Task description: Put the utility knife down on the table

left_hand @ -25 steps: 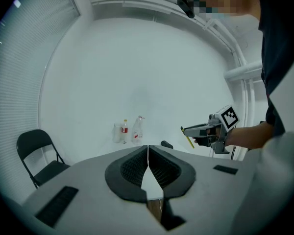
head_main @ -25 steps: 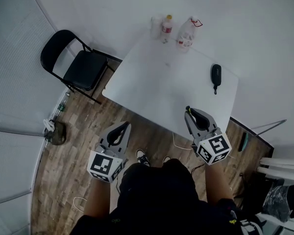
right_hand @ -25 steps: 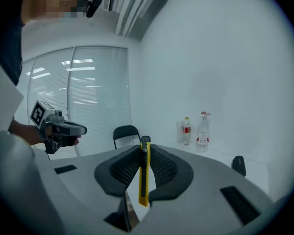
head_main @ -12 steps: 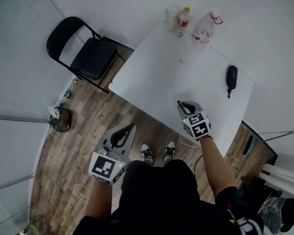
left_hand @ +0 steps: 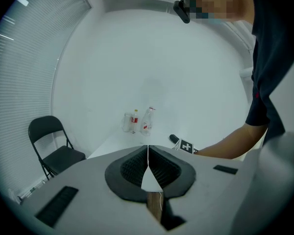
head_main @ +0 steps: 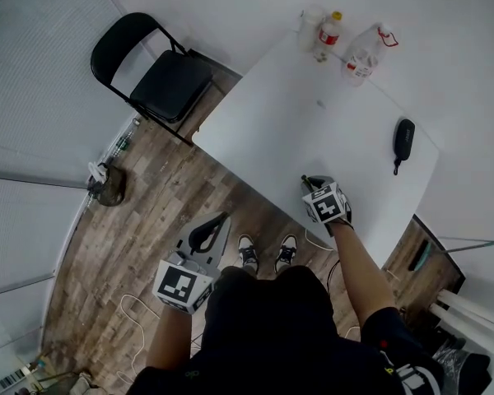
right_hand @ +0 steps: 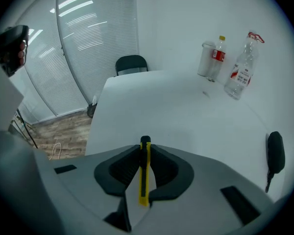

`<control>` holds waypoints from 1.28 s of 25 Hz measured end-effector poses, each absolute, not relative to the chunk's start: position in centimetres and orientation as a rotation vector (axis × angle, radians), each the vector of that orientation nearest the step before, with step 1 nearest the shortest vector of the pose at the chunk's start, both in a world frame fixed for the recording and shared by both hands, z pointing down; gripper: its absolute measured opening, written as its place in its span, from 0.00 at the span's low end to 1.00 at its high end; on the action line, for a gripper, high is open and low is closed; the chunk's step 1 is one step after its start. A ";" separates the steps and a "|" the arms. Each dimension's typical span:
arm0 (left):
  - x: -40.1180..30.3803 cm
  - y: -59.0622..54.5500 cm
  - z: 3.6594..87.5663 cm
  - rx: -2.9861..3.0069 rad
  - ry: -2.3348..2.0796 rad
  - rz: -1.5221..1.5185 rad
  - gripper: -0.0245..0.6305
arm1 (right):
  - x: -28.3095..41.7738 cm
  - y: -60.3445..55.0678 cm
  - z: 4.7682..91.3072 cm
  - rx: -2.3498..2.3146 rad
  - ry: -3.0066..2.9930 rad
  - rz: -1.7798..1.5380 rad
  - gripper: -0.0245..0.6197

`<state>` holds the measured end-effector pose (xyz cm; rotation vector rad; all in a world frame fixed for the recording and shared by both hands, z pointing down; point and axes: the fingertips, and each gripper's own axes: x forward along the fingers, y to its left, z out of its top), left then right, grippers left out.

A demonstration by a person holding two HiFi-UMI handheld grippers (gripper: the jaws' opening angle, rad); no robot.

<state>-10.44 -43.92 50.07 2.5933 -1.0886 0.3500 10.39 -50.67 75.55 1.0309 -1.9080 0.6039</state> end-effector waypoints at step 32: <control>-3.0 -42.8 38.0 2.898 -1.108 0.146 0.07 | 15.6 -39.4 36.5 1.768 -2.495 -0.068 0.07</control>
